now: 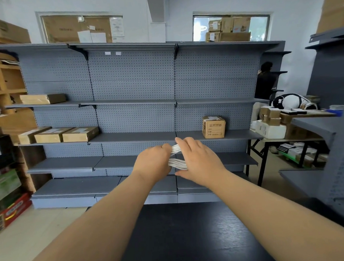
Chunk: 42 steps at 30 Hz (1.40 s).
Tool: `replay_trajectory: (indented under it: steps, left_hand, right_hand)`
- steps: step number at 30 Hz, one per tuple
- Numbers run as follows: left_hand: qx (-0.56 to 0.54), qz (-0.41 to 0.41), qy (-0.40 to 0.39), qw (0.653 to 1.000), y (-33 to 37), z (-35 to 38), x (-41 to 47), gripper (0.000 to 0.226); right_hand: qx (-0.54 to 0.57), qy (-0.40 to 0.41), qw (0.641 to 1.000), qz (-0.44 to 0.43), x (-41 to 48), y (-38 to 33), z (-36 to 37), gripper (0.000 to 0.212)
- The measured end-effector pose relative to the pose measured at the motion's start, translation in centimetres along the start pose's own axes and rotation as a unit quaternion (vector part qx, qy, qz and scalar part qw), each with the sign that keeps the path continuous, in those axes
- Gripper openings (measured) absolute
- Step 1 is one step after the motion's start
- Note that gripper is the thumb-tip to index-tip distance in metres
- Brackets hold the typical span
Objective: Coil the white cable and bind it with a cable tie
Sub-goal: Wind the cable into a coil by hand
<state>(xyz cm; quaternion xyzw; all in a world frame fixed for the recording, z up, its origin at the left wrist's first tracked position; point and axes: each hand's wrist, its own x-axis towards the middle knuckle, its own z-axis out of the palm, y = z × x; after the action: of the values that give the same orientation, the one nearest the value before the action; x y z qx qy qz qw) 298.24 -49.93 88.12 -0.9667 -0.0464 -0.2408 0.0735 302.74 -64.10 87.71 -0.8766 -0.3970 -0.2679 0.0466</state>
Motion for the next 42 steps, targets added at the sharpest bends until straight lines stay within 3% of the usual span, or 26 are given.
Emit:
replay_trajectory:
  steps: [7,16,25,30,34,38,42]
  left_hand:
    - [-0.022,0.027,-0.052,0.998,0.5,-0.4,0.1,0.021]
    - [-0.021,0.020,-0.126,0.992,1.1,3.0,-2.7,0.018]
    - [-0.039,-0.022,-0.194,0.980,2.2,8.6,-7.4,0.019]
    - [-0.026,0.033,-0.187,0.981,1.7,11.5,-10.3,0.020]
    - [-0.030,0.068,-0.199,0.977,0.9,13.1,-11.8,0.019]
    - [-0.034,0.102,-0.194,0.975,0.3,14.3,-13.3,0.017]
    - [-0.022,0.138,-0.183,0.973,-0.2,15.4,-14.6,0.030]
  right_hand:
    - [-0.040,0.005,0.999,0.033,-0.6,0.1,1.5,0.081]
    - [0.014,-0.073,0.994,0.076,-3.1,-1.7,4.7,0.036]
    - [0.027,-0.172,0.981,0.083,-7.1,-3.8,8.9,0.029]
    - [0.085,-0.163,0.981,0.056,-9.0,-4.6,11.4,0.026]
    - [0.095,-0.214,0.969,0.082,-10.4,-5.8,12.9,0.029]
    - [0.081,-0.204,0.971,0.099,-11.7,-7.2,13.2,0.023]
    - [0.052,-0.211,0.969,0.115,-13.3,-8.0,15.0,0.057]
